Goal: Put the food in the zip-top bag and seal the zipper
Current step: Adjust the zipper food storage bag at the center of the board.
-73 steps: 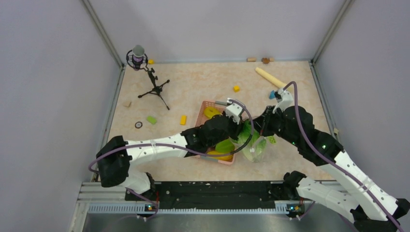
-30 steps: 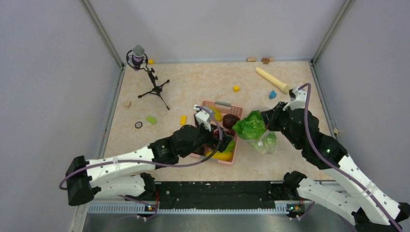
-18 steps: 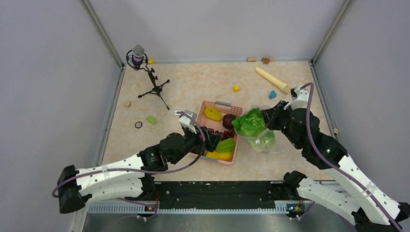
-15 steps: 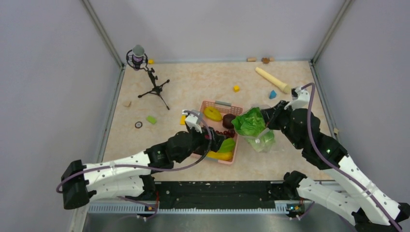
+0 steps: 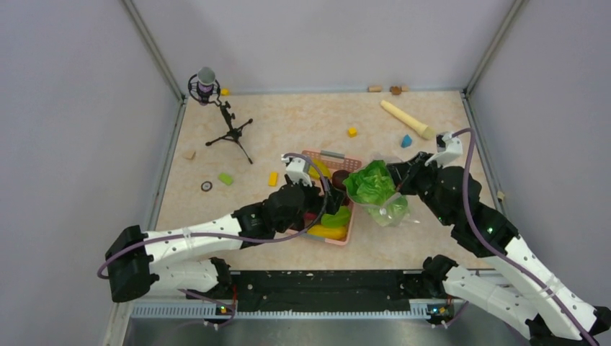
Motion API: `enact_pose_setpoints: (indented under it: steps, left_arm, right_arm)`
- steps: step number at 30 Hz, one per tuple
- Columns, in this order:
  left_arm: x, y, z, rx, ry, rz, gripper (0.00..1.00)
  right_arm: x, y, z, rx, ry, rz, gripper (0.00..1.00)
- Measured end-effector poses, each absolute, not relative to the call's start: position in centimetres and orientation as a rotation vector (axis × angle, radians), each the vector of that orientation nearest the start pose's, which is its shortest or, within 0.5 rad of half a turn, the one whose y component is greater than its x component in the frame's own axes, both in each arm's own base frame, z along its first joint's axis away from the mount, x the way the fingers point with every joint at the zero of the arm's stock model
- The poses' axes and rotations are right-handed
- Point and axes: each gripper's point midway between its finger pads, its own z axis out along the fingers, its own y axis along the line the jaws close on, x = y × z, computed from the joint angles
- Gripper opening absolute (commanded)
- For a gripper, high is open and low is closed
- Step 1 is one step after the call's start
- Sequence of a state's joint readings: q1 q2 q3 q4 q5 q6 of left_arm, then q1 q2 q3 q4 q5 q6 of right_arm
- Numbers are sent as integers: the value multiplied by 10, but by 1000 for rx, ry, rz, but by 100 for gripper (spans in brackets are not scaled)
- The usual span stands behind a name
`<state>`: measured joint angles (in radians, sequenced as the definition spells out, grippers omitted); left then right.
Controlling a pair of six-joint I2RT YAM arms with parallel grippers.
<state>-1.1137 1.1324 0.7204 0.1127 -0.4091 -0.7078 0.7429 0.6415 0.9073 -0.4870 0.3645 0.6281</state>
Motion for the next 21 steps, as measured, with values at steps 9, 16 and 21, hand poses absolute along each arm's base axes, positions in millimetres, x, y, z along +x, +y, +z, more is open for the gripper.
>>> enact_pose_setpoints:
  steps: [9, 16, 21]
  left_arm:
    - [217, -332, 204, 90, 1957, -894, 89]
    - [216, -330, 214, 86, 1938, -918, 89]
    - [215, -329, 220, 83, 1923, -934, 88]
  right_arm:
    - [219, 151, 306, 142, 1820, 668, 0]
    - [220, 150, 303, 130, 1823, 650, 0]
    - [222, 151, 302, 130, 1827, 645, 0]
